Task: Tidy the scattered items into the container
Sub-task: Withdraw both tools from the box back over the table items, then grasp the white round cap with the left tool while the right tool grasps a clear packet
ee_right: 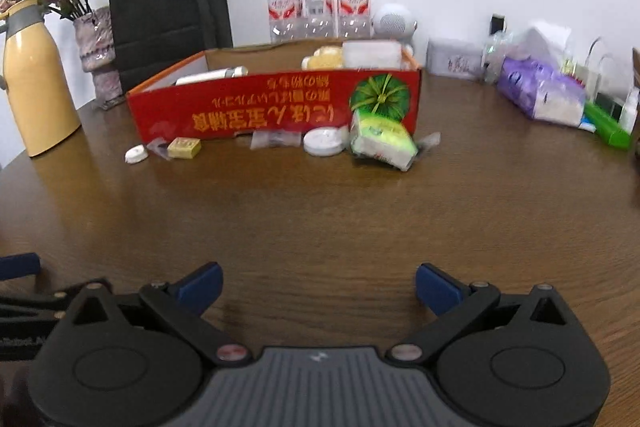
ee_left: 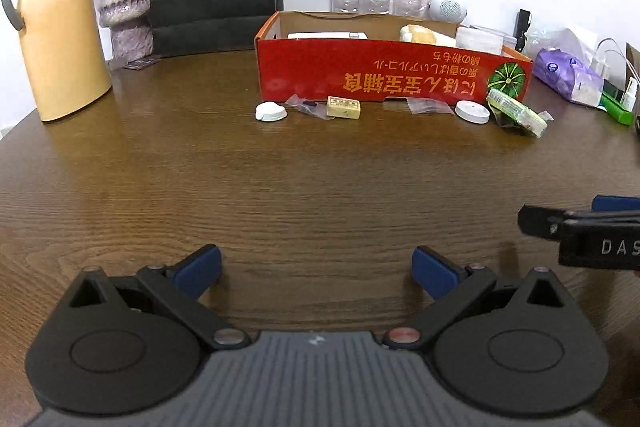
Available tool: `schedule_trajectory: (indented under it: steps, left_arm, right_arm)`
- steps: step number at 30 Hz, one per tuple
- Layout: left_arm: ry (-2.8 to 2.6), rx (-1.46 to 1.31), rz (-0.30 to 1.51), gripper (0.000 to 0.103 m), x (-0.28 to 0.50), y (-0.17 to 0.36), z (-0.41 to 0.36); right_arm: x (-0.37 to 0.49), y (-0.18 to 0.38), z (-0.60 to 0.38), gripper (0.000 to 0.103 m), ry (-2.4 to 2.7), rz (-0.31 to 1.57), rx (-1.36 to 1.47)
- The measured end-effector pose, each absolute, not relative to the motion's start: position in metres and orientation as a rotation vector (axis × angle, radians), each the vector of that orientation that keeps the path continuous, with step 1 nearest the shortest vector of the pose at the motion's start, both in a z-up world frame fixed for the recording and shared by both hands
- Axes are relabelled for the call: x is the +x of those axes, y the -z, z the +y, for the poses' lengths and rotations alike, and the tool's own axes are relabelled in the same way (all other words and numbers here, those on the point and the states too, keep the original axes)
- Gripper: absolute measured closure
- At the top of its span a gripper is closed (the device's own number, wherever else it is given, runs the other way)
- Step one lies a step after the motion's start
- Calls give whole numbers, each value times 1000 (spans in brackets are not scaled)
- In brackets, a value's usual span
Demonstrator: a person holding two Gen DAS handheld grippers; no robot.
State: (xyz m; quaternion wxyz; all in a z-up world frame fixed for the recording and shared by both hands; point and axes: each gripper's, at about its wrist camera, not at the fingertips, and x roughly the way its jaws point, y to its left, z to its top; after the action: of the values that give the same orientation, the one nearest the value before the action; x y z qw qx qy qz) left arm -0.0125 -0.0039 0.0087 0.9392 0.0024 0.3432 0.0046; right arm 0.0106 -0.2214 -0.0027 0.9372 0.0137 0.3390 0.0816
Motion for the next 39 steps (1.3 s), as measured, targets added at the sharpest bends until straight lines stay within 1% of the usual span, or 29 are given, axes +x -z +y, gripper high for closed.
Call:
schedule_trajectory:
  steps: [10,26,27,28,30,33,35,36,37,39]
  left_arm:
    - [-17,2,703,0,-5,-8,-4]
    - [-2,-12,695,0,-6,-8,-2]
    - [38,-27,680,0,-6,-10,4]
    - [92,-37,670,0,-2,-12,11]
    - [164,-50,654,0,16,-24,32]
    - [173,-18,642,0,63,-36,57]
    - [125,20,653,0,95,-38,65]
    - [119,36,650,1,109,-37,67]
    - [127,43,646,3,120,-36,68]
    - [134,26,647,5,137,-32,69]
  right_arm:
    - [8,5,-211,0,-140,703,-35]
    - [9,5,-212,0,-146,702,-33]
    - [9,4,-212,1,-149,698,-32]
    - [9,2,-212,7,-166,689,-31]
    - [15,-5,-210,15,-230,666,-28]
    - [38,-18,-199,18,-297,632,-38]
    - [59,-23,-189,22,-291,596,-45]
    - [70,-23,-183,28,-284,578,-51]
    - [82,-23,-177,31,-285,566,-57]
    - [104,-21,-166,32,-293,561,-64]
